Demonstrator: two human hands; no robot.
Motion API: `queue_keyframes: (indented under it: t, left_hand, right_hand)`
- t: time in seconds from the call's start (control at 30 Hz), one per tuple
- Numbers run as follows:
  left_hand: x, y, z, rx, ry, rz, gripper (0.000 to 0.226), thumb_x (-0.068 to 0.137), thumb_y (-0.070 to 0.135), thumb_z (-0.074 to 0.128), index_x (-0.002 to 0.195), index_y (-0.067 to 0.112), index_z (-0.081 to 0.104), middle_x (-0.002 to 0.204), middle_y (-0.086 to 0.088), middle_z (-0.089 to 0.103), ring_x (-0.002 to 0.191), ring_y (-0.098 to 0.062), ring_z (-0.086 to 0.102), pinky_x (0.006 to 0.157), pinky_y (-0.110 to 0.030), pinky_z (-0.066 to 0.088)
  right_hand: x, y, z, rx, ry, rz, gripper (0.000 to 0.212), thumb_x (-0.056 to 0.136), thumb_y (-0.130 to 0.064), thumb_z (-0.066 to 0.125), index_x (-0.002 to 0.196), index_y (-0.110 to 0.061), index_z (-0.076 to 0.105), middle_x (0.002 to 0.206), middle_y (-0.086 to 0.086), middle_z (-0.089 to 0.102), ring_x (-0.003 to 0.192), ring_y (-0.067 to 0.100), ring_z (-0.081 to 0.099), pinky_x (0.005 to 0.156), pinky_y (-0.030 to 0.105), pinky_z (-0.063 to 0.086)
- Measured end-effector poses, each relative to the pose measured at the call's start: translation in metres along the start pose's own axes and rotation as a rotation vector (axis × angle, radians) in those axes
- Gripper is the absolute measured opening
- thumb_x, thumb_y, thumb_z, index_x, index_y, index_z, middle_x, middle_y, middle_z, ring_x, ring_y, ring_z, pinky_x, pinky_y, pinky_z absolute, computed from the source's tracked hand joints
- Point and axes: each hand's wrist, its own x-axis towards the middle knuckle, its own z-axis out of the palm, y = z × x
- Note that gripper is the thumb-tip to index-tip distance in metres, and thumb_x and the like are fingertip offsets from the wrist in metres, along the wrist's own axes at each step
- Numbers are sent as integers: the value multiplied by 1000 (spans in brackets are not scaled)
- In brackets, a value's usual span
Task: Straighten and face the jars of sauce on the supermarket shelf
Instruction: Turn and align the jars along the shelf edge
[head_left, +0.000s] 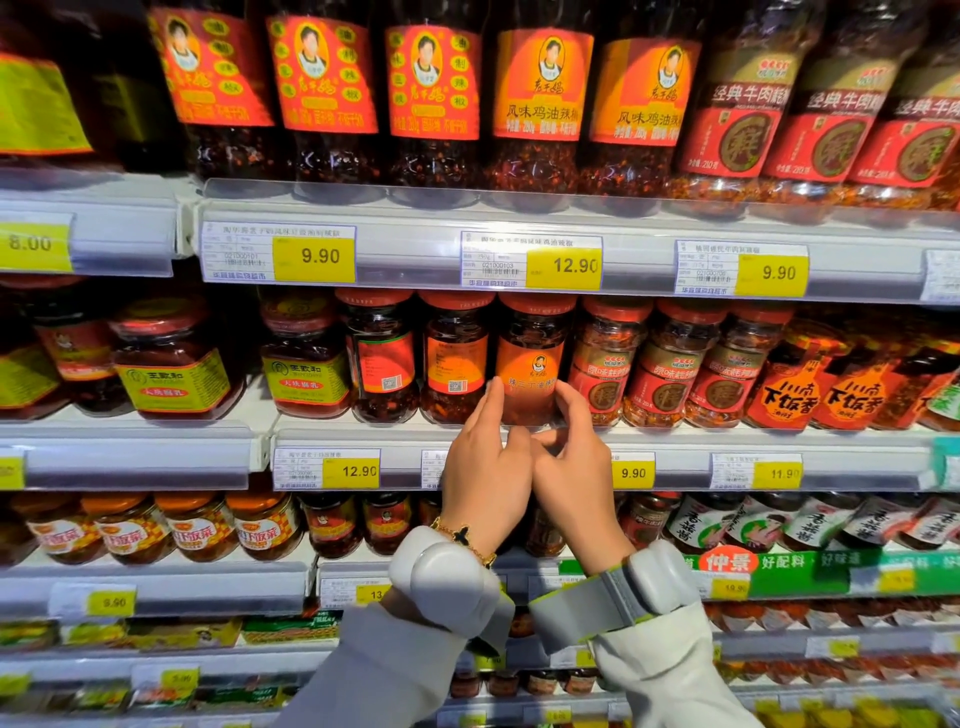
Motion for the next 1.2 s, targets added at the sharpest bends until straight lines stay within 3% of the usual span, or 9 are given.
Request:
queue_keyframes:
  t: [0.2, 0.3, 0.4, 0.5, 0.63, 0.7, 0.8, 0.93, 1.2]
  left_hand:
    - [-3, -4, -5, -20, 10, 20, 51, 91, 19, 41, 141, 27, 33, 148, 6, 35, 132, -14, 36, 101, -25, 31]
    - [-5, -3, -14, -62, 121, 83, 45, 88, 11, 44, 132, 21, 47, 134, 4, 48, 123, -13, 46, 102, -31, 37]
    - [-3, -5, -26, -52, 214, 115, 41, 85, 9, 48, 124, 21, 52, 121, 4, 45, 114, -17, 48, 99, -39, 39]
    - [0, -9, -38, -40, 240, 131, 46, 82, 7, 49, 127, 17, 47, 128, -1, 42, 118, -23, 45, 101, -43, 36]
    - [3, -15, -52, -32, 192, 83, 53, 87, 13, 46, 138, 20, 35, 146, -1, 34, 133, -19, 33, 109, -39, 28]
    - [5, -17, -56, -20, 140, 63, 54, 90, 18, 44, 142, 23, 30, 150, 1, 28, 136, -16, 29, 111, -35, 25]
    - [8, -20, -58, -3, 60, 41, 54, 92, 24, 41, 144, 26, 25, 153, 4, 23, 137, -15, 28, 109, -32, 26]
    - [15, -25, -62, 4, 0, 18, 56, 91, 27, 40, 145, 25, 24, 153, 5, 22, 137, -16, 28, 105, -29, 25]
    - [19, -28, -64, 14, -25, 46, 57, 89, 33, 40, 144, 24, 26, 153, 4, 24, 138, -14, 26, 105, -27, 24]
  right_hand:
    - [-8, -8, 2, 0, 54, 10, 56, 80, -8, 57, 131, -24, 42, 78, -7, 61, 77, 15, 60, 73, 30, 46]
    - [-17, -17, 7, -5, 218, -68, 46, 78, -1, 55, 121, -17, 52, 81, -2, 62, 65, 1, 53, 63, 8, 37]
    - [-24, -30, 16, -21, 292, -237, 32, 77, 5, 52, 105, -10, 58, 94, 3, 60, 72, 5, 50, 66, 6, 36]
    - [-27, -41, 27, 9, 189, -286, 36, 73, 7, 53, 103, -12, 59, 98, 2, 57, 77, 10, 54, 67, 6, 37]
    - [-23, -51, 40, -3, 45, -235, 49, 78, 2, 57, 123, -16, 50, 120, 0, 55, 86, -7, 53, 74, 3, 38]
    - [-20, -52, 45, -21, -21, -155, 54, 82, -6, 57, 132, -19, 42, 125, 4, 54, 91, -3, 55, 82, 14, 42]
    - [-19, -54, 50, 0, -78, -33, 65, 83, -17, 59, 140, -21, 27, 108, 7, 60, 81, 6, 55, 70, 19, 38]
    - [-21, -53, 58, 21, -49, 13, 72, 81, -22, 60, 141, -26, 20, 76, -11, 56, 70, -1, 53, 56, 14, 36]
    - [-17, -51, 63, 87, 102, 60, 53, 78, -9, 62, 123, -27, 41, 67, -10, 55, 60, -4, 54, 58, 11, 40]
